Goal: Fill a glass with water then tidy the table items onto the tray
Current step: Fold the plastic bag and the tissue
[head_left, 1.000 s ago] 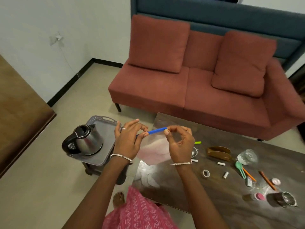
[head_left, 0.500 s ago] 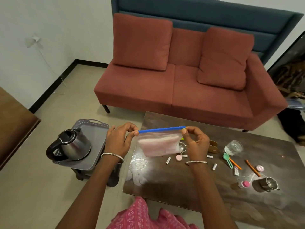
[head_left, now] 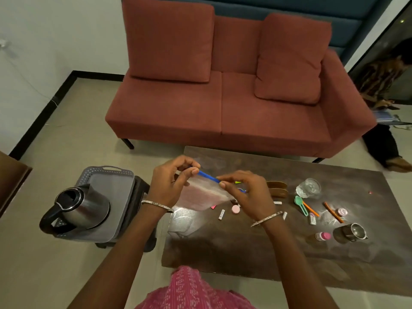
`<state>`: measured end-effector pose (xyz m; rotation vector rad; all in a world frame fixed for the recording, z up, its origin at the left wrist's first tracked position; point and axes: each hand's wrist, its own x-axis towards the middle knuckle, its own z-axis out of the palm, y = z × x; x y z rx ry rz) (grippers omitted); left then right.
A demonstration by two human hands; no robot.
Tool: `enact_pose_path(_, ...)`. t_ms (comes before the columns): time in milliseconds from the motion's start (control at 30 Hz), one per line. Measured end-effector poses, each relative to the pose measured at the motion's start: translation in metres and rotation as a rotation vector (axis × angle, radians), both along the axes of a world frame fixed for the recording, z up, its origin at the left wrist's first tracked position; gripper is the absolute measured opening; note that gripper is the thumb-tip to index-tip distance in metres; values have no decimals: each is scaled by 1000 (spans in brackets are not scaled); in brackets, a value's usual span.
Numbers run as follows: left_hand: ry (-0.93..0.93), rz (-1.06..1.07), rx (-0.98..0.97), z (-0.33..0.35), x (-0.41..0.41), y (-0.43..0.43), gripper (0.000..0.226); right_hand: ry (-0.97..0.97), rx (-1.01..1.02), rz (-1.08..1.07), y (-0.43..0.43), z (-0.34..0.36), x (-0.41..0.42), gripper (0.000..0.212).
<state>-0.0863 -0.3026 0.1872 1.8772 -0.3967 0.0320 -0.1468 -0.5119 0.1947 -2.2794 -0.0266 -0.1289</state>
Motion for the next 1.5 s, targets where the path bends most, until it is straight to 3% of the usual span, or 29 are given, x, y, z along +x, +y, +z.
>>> enact_pose_path(100,-14,-36,6,-2,15,-6,4,-2,-83,5,7,0,7,13)
enact_pose_path(200,-15,-9,-8,-4,20,-16,4,41,-42,-104,9,-3,9,12)
enact_pose_path(300,-19,226,-16,-8,12,-35,11,102,92,-209,9,-7,8,9)
enact_pose_path(400,210,367,-40,-14,-4,-57,12,169,295,-302,1,-10,7,9)
enact_pose_path(500,536,203,-74,-13,-19,-81,21,257,438,-312,-10,-13,5,12)
enact_pose_path(767,779,221,-276,-5,-30,-137,19,430,767,-266,-57,-16,-1,12)
enact_pose_path(967,1053,209,-592,-3,-49,-184,23,538,752,-183,-122,-10,-1,23)
enact_pose_path(1267,989,311,-590,-24,-80,-241,17,638,756,-75,-182,-32,-10,11)
enact_pose_path(1400,867,420,-425,-35,-87,-256,13,590,699,-70,-189,-39,-19,14)
enact_pose_path(1500,757,448,-250,-45,-90,-263,24,440,534,-75,-190,-43,-26,25)
